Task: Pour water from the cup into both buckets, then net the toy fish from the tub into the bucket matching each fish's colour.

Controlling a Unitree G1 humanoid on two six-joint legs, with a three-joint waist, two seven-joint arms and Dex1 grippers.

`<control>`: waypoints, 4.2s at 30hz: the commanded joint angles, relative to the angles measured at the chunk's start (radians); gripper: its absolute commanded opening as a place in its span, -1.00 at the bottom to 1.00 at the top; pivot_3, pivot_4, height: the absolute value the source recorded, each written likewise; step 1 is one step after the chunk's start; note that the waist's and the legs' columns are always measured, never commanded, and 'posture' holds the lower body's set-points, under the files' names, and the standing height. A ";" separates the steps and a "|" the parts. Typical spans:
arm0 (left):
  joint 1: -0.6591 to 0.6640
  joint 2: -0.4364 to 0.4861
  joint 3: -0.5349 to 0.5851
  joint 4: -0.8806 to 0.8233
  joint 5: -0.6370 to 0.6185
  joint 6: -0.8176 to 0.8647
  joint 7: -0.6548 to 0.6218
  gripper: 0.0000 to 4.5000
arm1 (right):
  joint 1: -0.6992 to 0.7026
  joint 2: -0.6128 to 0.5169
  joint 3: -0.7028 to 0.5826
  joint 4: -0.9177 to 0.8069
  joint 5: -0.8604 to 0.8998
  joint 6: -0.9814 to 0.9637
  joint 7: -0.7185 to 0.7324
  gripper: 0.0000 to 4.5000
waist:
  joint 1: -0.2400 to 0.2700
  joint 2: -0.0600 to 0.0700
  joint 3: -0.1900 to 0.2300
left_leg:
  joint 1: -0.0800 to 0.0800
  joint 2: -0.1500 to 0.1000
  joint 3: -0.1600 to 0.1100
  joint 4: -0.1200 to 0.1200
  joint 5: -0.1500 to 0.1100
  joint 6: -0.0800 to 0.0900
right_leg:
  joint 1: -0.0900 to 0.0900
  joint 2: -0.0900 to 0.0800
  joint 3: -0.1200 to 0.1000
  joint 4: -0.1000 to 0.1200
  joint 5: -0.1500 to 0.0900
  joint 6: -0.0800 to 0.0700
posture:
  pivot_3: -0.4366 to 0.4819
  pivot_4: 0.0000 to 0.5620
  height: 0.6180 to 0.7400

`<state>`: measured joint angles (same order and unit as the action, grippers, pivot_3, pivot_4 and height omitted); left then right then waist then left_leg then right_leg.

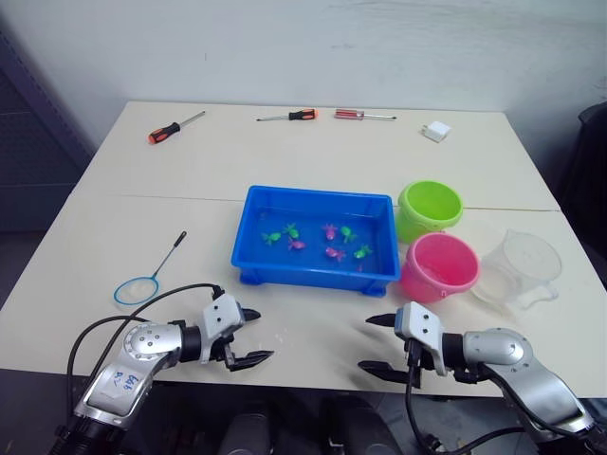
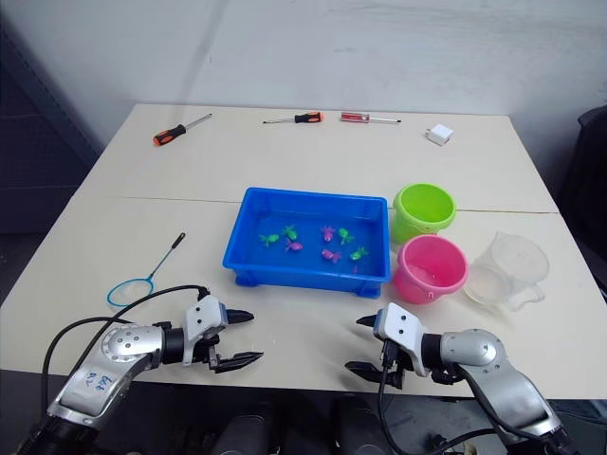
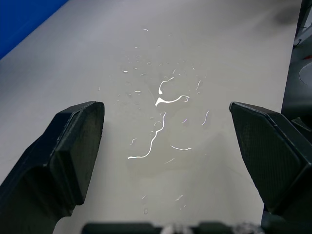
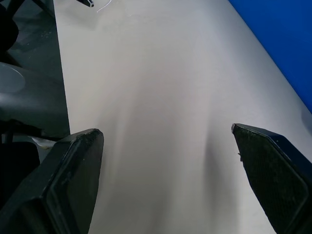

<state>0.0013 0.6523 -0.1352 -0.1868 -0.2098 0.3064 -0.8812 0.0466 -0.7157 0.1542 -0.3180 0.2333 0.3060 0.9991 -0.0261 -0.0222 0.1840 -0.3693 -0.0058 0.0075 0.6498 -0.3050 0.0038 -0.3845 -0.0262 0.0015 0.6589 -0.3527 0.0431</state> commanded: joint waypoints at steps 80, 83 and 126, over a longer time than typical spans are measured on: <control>-0.773 -0.154 0.075 -0.022 -0.404 0.381 -0.032 1.00 | -0.155 0.325 -0.845 0.464 0.175 -0.017 -0.973 0.03 | 0.019 0.002 0.000 | -0.001 -0.001 0.005 -0.001 0.006 -0.009 | -0.003 0.002 0.005 0.004 0.000 0.001 | -0.05 -0.47 1.00; -0.772 -0.154 0.075 -0.021 -0.403 0.379 -0.031 1.00 | -0.163 0.333 -0.858 0.469 0.211 -0.033 -0.962 -0.61 | 0.020 0.002 0.000 | -0.001 -0.001 0.005 -0.001 0.006 -0.009 | -0.003 0.002 0.005 0.003 0.000 0.001 | -0.05 -0.47 1.00; -0.751 -0.185 0.013 0.037 -0.316 0.306 -0.079 1.00 | -0.004 -0.168 -0.541 0.098 -0.647 -0.340 -0.864 -0.99 | 0.022 0.005 -0.001 | -0.004 -0.001 0.007 0.000 0.008 -0.010 | -0.007 0.004 0.007 0.004 0.000 0.002 | -0.05 -0.47 1.00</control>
<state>-0.7512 0.4703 -0.1358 -0.1385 -0.5265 0.6300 -0.9601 0.0576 -0.8851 -0.3546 -0.2062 -0.4193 -0.0281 0.1489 -0.0039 -0.0173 0.1833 -0.3732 -0.0064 0.0148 0.6498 -0.2974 -0.0060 -0.3913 -0.0225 0.0084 0.6632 -0.3527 0.0447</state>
